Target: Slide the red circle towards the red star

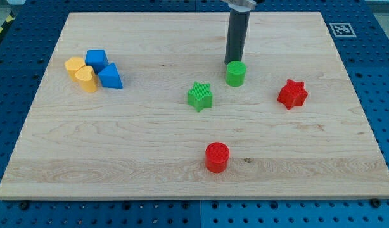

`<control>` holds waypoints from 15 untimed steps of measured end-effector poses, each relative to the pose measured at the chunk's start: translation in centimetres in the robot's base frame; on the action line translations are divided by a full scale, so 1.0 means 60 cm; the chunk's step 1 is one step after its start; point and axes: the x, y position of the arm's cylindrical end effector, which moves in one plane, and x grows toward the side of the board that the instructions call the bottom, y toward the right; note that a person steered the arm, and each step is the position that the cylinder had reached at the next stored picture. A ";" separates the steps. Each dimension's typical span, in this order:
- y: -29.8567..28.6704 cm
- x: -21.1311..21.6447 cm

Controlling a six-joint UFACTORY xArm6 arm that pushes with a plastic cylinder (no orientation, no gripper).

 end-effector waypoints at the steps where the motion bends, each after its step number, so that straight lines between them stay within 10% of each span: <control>1: 0.012 -0.020; 3: 0.198 -0.038; 5: 0.305 0.145; 8: 0.166 0.425; 10: 0.112 0.426; 12: -0.144 0.424; 15: -0.134 0.400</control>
